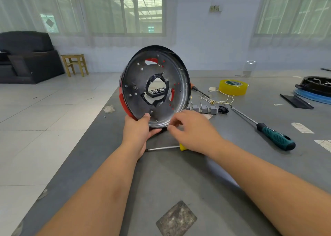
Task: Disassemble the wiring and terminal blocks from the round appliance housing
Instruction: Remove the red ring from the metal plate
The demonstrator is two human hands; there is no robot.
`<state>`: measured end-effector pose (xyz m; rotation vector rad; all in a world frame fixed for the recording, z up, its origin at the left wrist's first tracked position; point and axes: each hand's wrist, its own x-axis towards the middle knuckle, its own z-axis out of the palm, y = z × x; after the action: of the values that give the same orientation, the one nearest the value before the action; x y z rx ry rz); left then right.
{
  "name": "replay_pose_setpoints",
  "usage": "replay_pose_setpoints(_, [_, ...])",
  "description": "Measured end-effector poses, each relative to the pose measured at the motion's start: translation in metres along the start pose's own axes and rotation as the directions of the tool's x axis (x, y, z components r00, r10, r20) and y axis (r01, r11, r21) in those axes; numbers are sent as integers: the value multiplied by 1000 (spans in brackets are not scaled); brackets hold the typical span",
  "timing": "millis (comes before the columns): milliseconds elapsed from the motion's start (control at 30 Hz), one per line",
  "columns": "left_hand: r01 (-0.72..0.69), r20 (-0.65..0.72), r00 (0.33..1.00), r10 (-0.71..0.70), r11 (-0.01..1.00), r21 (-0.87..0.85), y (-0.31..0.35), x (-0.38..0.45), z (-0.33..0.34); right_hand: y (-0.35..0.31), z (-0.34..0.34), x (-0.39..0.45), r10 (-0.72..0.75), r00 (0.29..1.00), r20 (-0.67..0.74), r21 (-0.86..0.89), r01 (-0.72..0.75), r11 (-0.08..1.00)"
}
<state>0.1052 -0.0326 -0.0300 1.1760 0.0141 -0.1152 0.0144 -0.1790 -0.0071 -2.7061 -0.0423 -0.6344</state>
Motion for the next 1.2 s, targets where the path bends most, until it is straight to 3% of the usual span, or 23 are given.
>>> replay_pose_setpoints(233, [-39,-14,999,39,998,41,-3,1,0,-26,31,49,297,951,91,-68,-292,954])
replay_pose_setpoints(333, [-49,-35,998,51,997,53,-6,4,-1,-28,37,55,367,923,112,-8,-369,930])
replay_pose_setpoints(667, [-66,-44,997,69,995,75,-8,7,0,-32,36,51,301,953,42,-77,-297,952])
replay_pose_setpoints(767, [-45,-36,998,46,998,33,-6,5,0,-26,22,48,300,954,10,24,-300,954])
replay_pose_setpoints(933, [-29,-39,999,30,999,35,-4,4,0,27,-20,38,374,921,-109,255,-338,906])
replay_pose_setpoints(1100, [-28,-45,999,29,999,30,-5,6,0,110,-42,11,483,845,-230,139,-462,876])
replay_pose_setpoints(1200, [-33,-36,999,34,999,33,-5,6,0,139,-46,2,546,799,-251,161,-522,838])
